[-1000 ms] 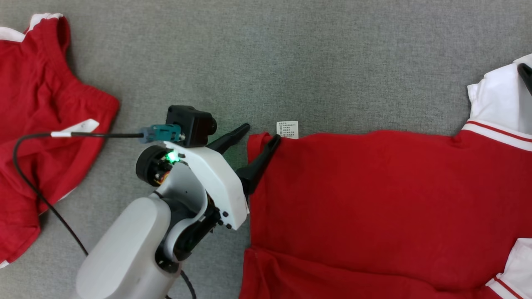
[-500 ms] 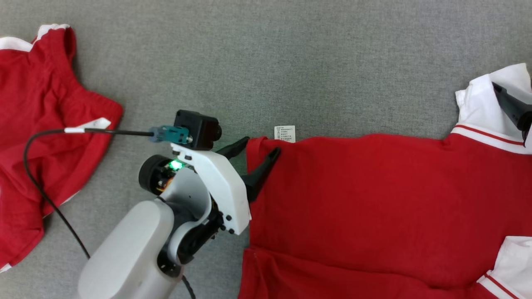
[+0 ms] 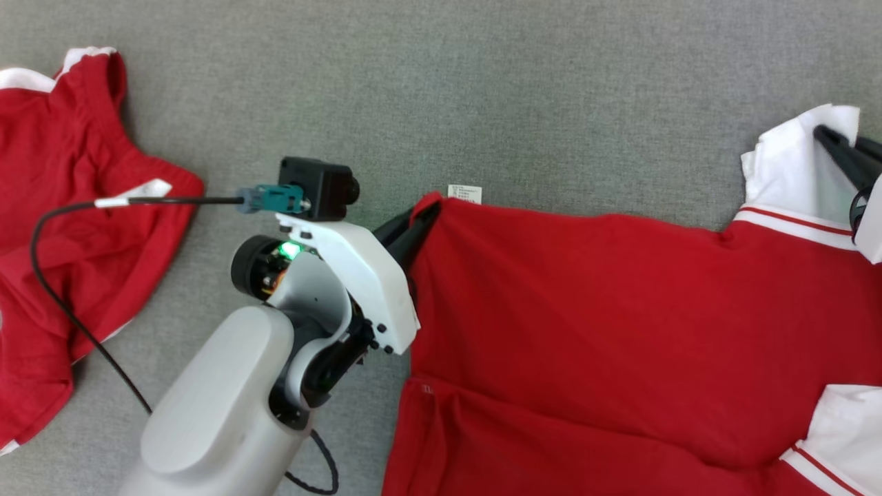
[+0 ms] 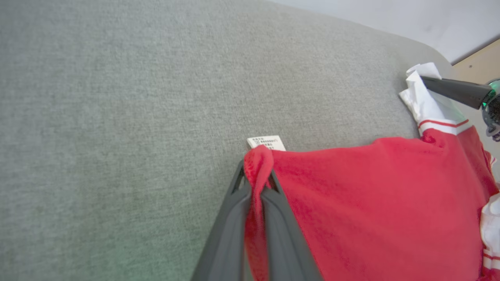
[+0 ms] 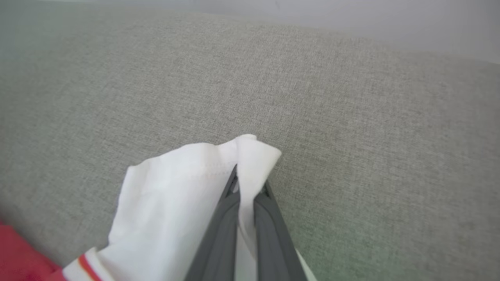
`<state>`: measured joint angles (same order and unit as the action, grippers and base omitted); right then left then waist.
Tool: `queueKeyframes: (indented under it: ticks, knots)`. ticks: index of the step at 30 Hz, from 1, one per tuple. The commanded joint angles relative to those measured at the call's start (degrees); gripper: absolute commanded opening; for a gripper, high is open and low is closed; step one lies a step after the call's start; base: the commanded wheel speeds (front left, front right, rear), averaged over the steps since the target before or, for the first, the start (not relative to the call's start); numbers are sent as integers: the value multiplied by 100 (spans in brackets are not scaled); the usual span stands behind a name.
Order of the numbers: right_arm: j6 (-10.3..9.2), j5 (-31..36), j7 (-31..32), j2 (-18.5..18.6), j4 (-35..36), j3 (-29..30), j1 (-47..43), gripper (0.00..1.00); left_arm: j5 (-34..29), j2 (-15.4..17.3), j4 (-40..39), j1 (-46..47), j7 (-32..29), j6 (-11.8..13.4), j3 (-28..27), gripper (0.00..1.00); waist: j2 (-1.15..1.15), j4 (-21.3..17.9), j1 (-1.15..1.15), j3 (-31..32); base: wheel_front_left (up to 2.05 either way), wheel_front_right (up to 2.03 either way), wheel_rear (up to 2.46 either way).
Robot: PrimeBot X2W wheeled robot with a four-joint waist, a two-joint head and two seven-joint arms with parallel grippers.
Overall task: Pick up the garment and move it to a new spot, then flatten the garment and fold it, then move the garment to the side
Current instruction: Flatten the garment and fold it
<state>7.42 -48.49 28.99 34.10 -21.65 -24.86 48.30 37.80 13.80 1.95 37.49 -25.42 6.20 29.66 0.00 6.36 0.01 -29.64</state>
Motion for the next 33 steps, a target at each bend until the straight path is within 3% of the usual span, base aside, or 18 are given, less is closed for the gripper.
queueKeyframes:
  ticks: [1, 11, 23, 33]
  knots:
    - [8, 73, -174, 23, -62, 40, 95, 0, -13, -7, 58, 61, 102, 34, -59, 0, 0, -15, -1, 54, 0, 0, 0]
    - [7, -185, -1308, 158, -118, 286, -31, 0, 93, -69, 230, -226, 466, 10, -106, 0, 0, -184, -1, 523, 0, 0, 0]
    - [6, -764, -2324, 426, 777, 380, -2332, 0, 310, -15, -274, -1747, 1189, 154, -205, 0, 0, -603, -1, 1335, 0, 0, 0]
    - [6, -912, -2889, 117, 971, 625, -3541, 0, 758, -205, -522, -2865, 1530, 267, -238, 0, 0, -733, -1, 1643, 0, 0, 0]
